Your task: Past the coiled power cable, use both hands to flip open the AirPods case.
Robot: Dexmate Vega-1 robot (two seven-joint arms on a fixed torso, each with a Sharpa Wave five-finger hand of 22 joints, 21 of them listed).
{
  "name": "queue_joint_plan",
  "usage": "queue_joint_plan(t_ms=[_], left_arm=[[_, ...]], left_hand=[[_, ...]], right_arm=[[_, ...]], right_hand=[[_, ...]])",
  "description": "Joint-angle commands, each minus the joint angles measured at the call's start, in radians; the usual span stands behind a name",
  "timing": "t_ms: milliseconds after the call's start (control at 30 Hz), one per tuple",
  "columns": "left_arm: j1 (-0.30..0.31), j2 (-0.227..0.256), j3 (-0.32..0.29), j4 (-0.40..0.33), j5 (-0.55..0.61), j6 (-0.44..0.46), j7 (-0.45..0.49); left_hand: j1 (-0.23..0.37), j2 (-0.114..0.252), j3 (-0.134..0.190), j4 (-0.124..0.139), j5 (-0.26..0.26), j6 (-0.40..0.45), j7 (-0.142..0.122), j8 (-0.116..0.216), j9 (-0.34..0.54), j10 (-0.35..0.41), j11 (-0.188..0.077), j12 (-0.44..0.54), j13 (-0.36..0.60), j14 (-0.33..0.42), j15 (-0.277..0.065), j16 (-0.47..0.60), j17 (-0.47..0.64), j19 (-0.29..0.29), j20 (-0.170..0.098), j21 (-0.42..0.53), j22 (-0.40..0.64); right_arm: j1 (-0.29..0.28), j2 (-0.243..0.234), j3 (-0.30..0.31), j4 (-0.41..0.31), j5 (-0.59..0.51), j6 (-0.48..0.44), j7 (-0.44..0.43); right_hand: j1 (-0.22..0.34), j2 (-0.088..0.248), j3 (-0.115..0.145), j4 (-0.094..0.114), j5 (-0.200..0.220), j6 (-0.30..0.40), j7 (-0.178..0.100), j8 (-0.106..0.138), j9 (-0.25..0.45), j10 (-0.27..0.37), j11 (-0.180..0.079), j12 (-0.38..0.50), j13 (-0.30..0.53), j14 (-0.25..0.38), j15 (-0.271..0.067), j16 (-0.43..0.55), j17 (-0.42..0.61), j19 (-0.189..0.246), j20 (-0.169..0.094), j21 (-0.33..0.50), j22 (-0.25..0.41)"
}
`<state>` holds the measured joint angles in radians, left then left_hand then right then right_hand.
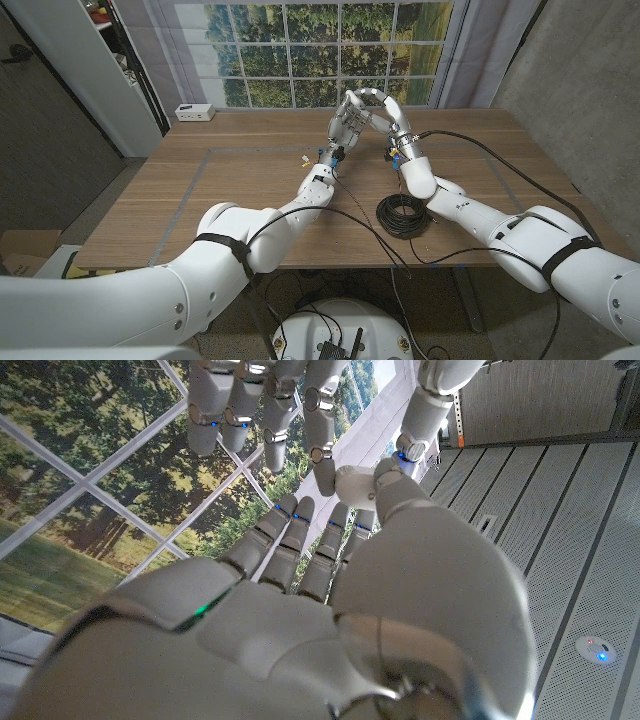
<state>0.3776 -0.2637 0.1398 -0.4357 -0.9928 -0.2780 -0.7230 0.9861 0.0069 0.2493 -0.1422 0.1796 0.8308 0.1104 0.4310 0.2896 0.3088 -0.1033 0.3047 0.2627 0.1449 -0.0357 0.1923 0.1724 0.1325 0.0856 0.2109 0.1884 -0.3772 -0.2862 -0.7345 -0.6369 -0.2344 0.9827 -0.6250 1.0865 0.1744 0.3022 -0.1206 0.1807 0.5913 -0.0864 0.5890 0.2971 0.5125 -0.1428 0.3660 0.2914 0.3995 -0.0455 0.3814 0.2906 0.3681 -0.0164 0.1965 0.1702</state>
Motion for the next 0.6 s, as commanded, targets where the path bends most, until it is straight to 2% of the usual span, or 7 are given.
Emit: queue_joint_plan(t_ms=[33, 133, 233, 467, 567, 600], left_arm=[[0.086, 0.050, 0.073, -0.169, 0.017, 0.011, 0.090], [0.099, 0.072, 0.101, -0.201, 0.034, 0.001, 0.112], [0.108, 0.096, 0.130, -0.226, 0.058, -0.019, 0.127], [0.109, 0.154, 0.190, -0.266, 0.113, -0.065, 0.139], [0.112, 0.175, 0.209, -0.289, 0.133, -0.082, 0.156], [0.113, 0.182, 0.215, -0.296, 0.138, -0.087, 0.159]], left_hand=[[0.091, 0.099, -0.006, 0.000, 0.005, 0.161, -0.153, 0.061, 0.088, 0.004, 0.009, -0.001, 0.005, 0.006, -0.068, -0.001, 0.003, 0.003, -0.003, 0.005, 0.002], [0.092, 0.100, -0.007, -0.001, 0.004, 0.151, -0.155, 0.060, 0.093, 0.000, 0.017, -0.002, 0.006, 0.007, -0.061, -0.001, 0.003, 0.004, 0.000, 0.006, 0.002], [0.087, 0.100, -0.013, 0.002, 0.002, 0.120, -0.141, 0.055, 0.106, -0.007, 0.027, -0.006, 0.008, 0.004, -0.051, -0.002, 0.004, 0.005, 0.001, 0.006, 0.002], [0.039, 0.084, -0.046, 0.021, 0.000, 0.012, -0.150, 0.029, 0.138, -0.049, 0.035, -0.024, 0.012, -0.020, -0.030, -0.008, 0.005, -0.001, 0.010, 0.004, 0.001], [0.015, 0.073, -0.062, 0.029, 0.002, -0.030, -0.149, 0.009, 0.136, -0.056, 0.041, -0.027, 0.014, -0.029, -0.023, -0.008, 0.005, -0.005, 0.015, 0.002, 0.001], [0.012, 0.072, -0.064, 0.030, 0.003, -0.035, -0.151, 0.006, 0.135, -0.059, 0.042, -0.028, 0.014, -0.029, -0.021, -0.008, 0.005, -0.006, 0.017, 0.001, 0.001]], right_arm=[[-0.045, -0.031, 0.042, -0.118, 0.095, -0.053, 0.099], [-0.058, -0.044, 0.061, -0.161, 0.113, -0.079, 0.128], [-0.071, -0.055, 0.081, -0.201, 0.136, -0.104, 0.160], [-0.094, -0.081, 0.113, -0.285, 0.169, -0.166, 0.232], [-0.110, -0.100, 0.125, -0.344, 0.184, -0.218, 0.271], [-0.112, -0.105, 0.127, -0.356, 0.188, -0.229, 0.284]], right_hand=[[0.003, 0.008, 0.012, 0.009, -0.003, 0.171, -0.041, 0.045, 0.060, 0.013, 0.000, 0.008, 0.006, 0.014, -0.184, 0.011, 0.006, 0.012, -0.007, 0.011, 0.004], [0.000, 0.009, 0.010, 0.011, -0.004, 0.170, -0.038, 0.043, 0.059, 0.014, 0.005, 0.007, 0.007, 0.015, -0.183, 0.013, 0.008, 0.015, -0.008, 0.011, 0.004], [-0.003, 0.011, 0.008, 0.013, -0.005, 0.173, -0.034, 0.043, 0.058, 0.013, 0.008, 0.006, 0.008, 0.014, -0.182, 0.015, 0.009, 0.021, -0.008, 0.013, 0.004], [-0.017, 0.014, 0.004, 0.023, -0.005, 0.177, -0.021, 0.043, 0.059, 0.030, 0.020, 0.011, 0.012, 0.025, -0.179, 0.025, 0.014, 0.030, 0.001, 0.015, 0.005], [-0.023, 0.013, 0.003, 0.027, -0.005, 0.171, -0.030, 0.043, 0.066, 0.065, 0.016, 0.026, 0.016, 0.034, -0.178, 0.028, 0.015, 0.028, 0.004, 0.013, 0.005], [-0.028, 0.013, 0.004, 0.029, -0.004, 0.173, -0.049, 0.043, 0.067, 0.100, 0.009, 0.041, 0.020, 0.037, -0.179, 0.028, 0.014, 0.027, 0.005, 0.012, 0.006]])
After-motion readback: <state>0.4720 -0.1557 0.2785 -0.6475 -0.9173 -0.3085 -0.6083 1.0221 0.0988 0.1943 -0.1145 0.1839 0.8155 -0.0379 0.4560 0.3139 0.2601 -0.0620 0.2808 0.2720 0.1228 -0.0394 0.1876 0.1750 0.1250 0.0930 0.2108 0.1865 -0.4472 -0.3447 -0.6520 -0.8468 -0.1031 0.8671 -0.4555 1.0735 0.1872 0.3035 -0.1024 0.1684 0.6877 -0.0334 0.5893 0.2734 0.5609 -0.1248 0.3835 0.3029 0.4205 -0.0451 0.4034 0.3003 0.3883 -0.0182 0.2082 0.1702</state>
